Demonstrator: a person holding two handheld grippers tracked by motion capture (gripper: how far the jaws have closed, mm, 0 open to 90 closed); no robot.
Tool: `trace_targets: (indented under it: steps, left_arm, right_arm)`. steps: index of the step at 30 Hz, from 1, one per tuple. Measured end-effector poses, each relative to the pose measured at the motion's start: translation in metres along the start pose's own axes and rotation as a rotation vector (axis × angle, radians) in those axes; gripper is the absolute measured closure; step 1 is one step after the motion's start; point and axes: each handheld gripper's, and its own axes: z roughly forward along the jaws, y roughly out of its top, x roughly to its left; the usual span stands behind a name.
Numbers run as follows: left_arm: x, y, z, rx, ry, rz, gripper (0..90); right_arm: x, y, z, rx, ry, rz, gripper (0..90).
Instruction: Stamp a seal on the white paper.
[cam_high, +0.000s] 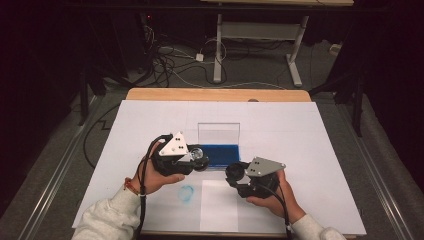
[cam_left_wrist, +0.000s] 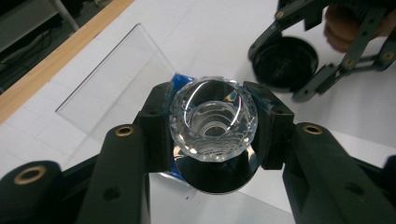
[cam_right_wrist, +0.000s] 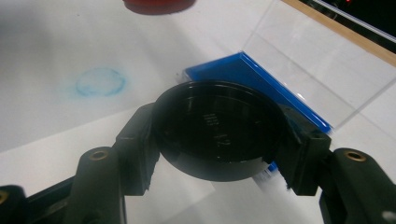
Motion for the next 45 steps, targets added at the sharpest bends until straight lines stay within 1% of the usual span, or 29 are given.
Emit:
trace_targets:
  steps: [2, 5, 8, 9, 11, 12, 14, 15, 18, 22, 23, 26, 30, 32, 34, 35, 38, 39, 42, 43, 45]
  left_arm:
    - [0.000, 0.002, 0.000, -0.010, -0.010, 0.000, 54.7]
    - [0.000, 0.006, 0.001, -0.014, -0.012, 0.016, 54.7]
    - [0.001, 0.009, 0.003, -0.032, -0.023, 0.007, 54.7]
    - [0.001, 0.010, 0.003, -0.036, -0.020, 0.007, 54.7]
    - [0.002, 0.012, 0.004, -0.043, -0.029, 0.005, 54.8]
    - [0.001, 0.013, 0.005, -0.043, -0.026, 0.010, 54.7]
    - [0.001, 0.014, 0.007, -0.041, -0.023, 0.015, 54.7]
    - [0.002, 0.015, 0.008, -0.045, -0.030, 0.010, 54.7]
    - [0.003, 0.016, 0.011, -0.052, -0.035, 0.000, 54.8]
    - [0.002, 0.018, 0.014, -0.050, -0.038, 0.010, 54.7]
    - [0.001, 0.018, 0.014, -0.051, -0.045, 0.010, 54.7]
    - [0.001, 0.019, 0.016, -0.043, -0.041, 0.016, 54.8]
    - [0.002, 0.018, 0.014, -0.049, -0.038, 0.009, 54.7]
    - [0.002, 0.017, 0.013, -0.050, -0.042, 0.008, 54.8]
    - [0.000, 0.016, 0.013, -0.049, -0.042, 0.011, 54.7]
    - [-0.001, 0.016, 0.013, -0.047, -0.044, 0.014, 54.8]
    - [-0.004, 0.014, 0.014, -0.040, -0.051, 0.020, 54.7]
    - [-0.005, 0.013, 0.014, -0.033, -0.056, 0.024, 54.7]
    - [-0.009, 0.010, 0.017, -0.022, -0.064, 0.035, 54.7]
    - [-0.010, 0.010, 0.017, -0.019, -0.071, 0.038, 54.7]
    - [-0.014, 0.009, 0.019, -0.016, -0.078, 0.044, 54.7]
  right_arm:
    - [0.002, 0.004, 0.005, 0.002, 0.012, -0.004, 38.9]
    - [0.007, 0.010, 0.014, 0.003, 0.019, -0.018, 38.9]
    - [0.010, 0.014, 0.024, 0.005, 0.025, -0.026, 38.9]
    - [0.011, 0.016, 0.026, 0.002, 0.026, -0.022, 38.9]
    - [0.012, 0.019, 0.030, -0.009, 0.022, -0.021, 38.9]
    - [0.012, 0.021, 0.032, -0.018, 0.021, -0.017, 38.9]
    - [0.012, 0.023, 0.037, -0.017, 0.029, -0.006, 38.9]
    - [0.012, 0.024, 0.040, -0.017, 0.021, -0.010, 38.9]
    - [0.011, 0.026, 0.044, -0.030, 0.027, -0.006, 38.9]
    - [0.011, 0.029, 0.045, -0.048, 0.031, 0.014, 38.9]
    - [0.011, 0.029, 0.046, -0.048, 0.031, 0.013, 38.9]
    - [0.013, 0.030, 0.046, -0.048, 0.032, 0.008, 38.9]
    - [0.012, 0.029, 0.046, -0.044, 0.033, 0.004, 38.9]
    - [0.012, 0.027, 0.045, -0.033, 0.032, -0.002, 38.9]
    - [0.012, 0.023, 0.044, -0.011, 0.020, -0.017, 38.9]
    - [0.012, 0.020, 0.044, 0.001, 0.020, -0.012, 38.9]
    - [0.010, 0.012, 0.041, 0.032, 0.016, -0.025, 38.8]
    - [0.010, 0.009, 0.040, 0.038, 0.015, -0.020, 38.9]
    - [0.007, 0.004, 0.034, 0.047, 0.007, -0.024, 38.9]
    - [0.007, 0.003, 0.032, 0.050, 0.004, -0.015, 38.9]
    - [0.005, 0.000, 0.029, 0.057, -0.006, -0.023, 38.9]
